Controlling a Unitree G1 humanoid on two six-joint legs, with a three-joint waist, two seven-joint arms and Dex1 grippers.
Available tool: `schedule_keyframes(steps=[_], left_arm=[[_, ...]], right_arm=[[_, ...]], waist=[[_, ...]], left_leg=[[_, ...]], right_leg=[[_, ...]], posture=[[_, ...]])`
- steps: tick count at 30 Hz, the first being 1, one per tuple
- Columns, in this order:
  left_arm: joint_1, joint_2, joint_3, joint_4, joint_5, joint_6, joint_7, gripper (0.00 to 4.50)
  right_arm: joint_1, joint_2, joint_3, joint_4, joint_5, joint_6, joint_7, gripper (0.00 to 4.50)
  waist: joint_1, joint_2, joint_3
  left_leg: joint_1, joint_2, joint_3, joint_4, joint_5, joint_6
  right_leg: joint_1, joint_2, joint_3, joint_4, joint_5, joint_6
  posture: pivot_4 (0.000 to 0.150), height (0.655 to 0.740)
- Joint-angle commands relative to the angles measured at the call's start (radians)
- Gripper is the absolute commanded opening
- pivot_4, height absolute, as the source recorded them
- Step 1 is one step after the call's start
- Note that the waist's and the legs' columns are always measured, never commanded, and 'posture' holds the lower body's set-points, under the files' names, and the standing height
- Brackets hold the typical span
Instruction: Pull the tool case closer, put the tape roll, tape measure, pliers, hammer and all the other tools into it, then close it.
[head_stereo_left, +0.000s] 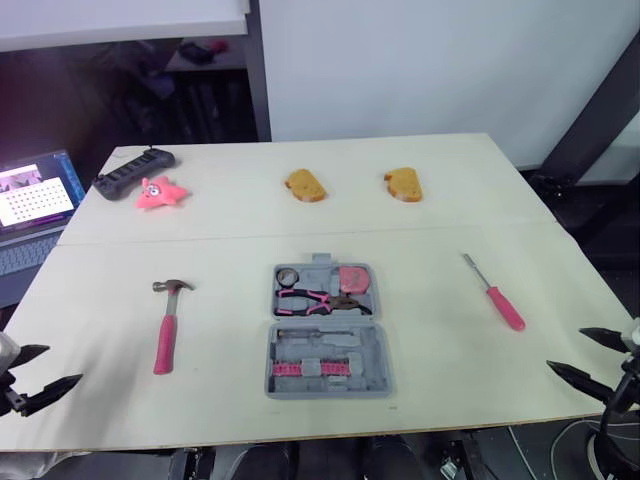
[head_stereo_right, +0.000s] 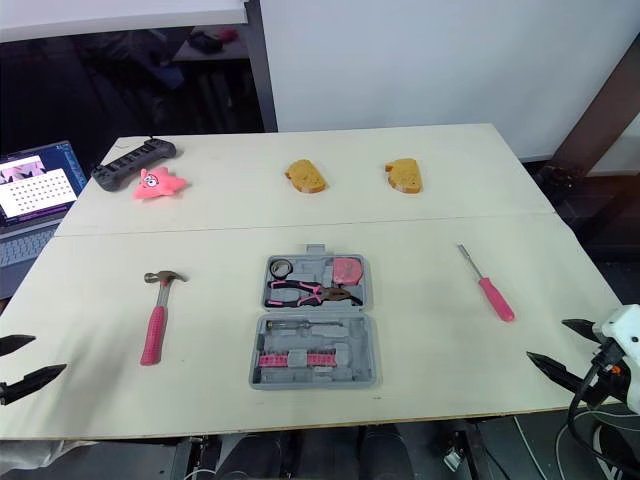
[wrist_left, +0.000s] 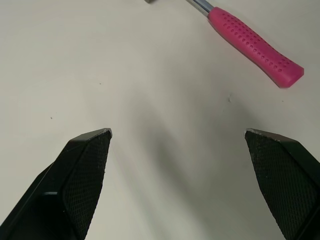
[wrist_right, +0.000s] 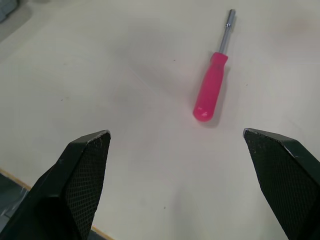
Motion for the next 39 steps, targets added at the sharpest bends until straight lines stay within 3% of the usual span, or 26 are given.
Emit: schedule_keyframes(steps=[1,8,15,18,22,26,33,36,39], left_arm=[[0.005,-0.009,0.023,-0.047,-0.033,0.002,0.008,4.44],[-0.026,-0.118,-0.037,-0.266,-0.075,0.150,0.140,4.44],[-0.124,-0.341,-0.106,-0.635,-0.078,0.539,0.597,4.44],[-0.252,-0.429,-0.122,-0.704,-0.077,0.798,0.820,4.44],[-0.398,-0.499,-0.196,-0.676,-0.040,0.981,0.974,4.44],[-0.481,-0.529,-0.269,-0.561,0.014,1.015,1.041,4.44],[-0.546,-0.546,-0.341,-0.362,0.059,1.013,1.048,4.44],[-0.559,-0.561,-0.340,-0.329,0.053,1.023,1.048,3.51],[-0.558,-0.565,-0.338,-0.322,0.050,1.037,1.044,1.95]], right_arm=[[-0.005,-0.001,-0.017,-0.031,0.018,-0.001,0.005,4.50],[-0.041,0.032,0.012,-0.178,0.066,0.091,-0.053,4.50],[-0.198,0.042,0.157,-0.431,0.213,0.261,-0.124,4.50],[-0.308,0.012,0.311,-0.516,0.258,0.303,-0.081,4.50],[-0.456,-0.013,0.482,-0.534,0.249,0.306,-0.020,4.50],[-0.554,-0.030,0.571,-0.540,0.245,0.319,0.017,4.50],[-0.595,-0.056,0.592,-0.583,0.257,0.365,0.004,4.50],[-0.587,-0.054,0.588,-0.606,0.260,0.384,-0.013,4.50],[-0.576,-0.056,0.584,-0.620,0.254,0.397,-0.027,4.50]], waist=[[0.001,0.000,0.000],[0.000,0.001,0.000],[0.001,0.000,-0.001],[0.003,0.000,-0.001],[0.002,-0.001,-0.001],[0.001,-0.002,-0.001],[0.006,0.002,-0.004],[0.007,0.006,-0.007],[0.004,0.009,-0.009]], left_leg=[[0.000,0.000,0.000,0.000,0.000,0.000],[0.000,0.000,0.000,0.000,0.000,0.000],[0.000,0.000,0.000,0.001,0.000,0.000],[0.000,0.000,-0.001,0.001,0.000,-0.001],[0.000,-0.002,-0.001,0.002,0.001,-0.001],[0.000,-0.002,-0.001,0.002,0.001,-0.001],[0.000,-0.002,-0.001,0.002,0.001,-0.002],[0.000,-0.002,-0.001,0.002,0.002,-0.003],[0.000,-0.002,-0.001,0.002,0.002,-0.003]], right_leg=[[0.000,0.000,0.000,0.000,0.000,0.000],[0.000,0.000,0.001,0.000,0.000,0.000],[0.000,0.000,0.001,0.001,0.002,0.004],[0.000,0.001,0.000,0.002,0.002,0.004],[-0.001,0.001,-0.001,0.004,0.003,0.004],[-0.002,0.001,-0.001,0.004,0.003,0.005],[-0.003,0.000,-0.001,0.006,0.003,0.005],[-0.002,0.000,0.000,0.007,0.003,0.005],[-0.003,0.000,0.000,0.008,0.003,0.005]], posture=[[0.150,0.7219],[0.150,0.7219],[0.150,0.7219],[0.150,0.7219],[0.150,0.7219],[0.150,0.7219],[0.150,0.7219],[0.150,0.7219],[0.150,0.7219]])
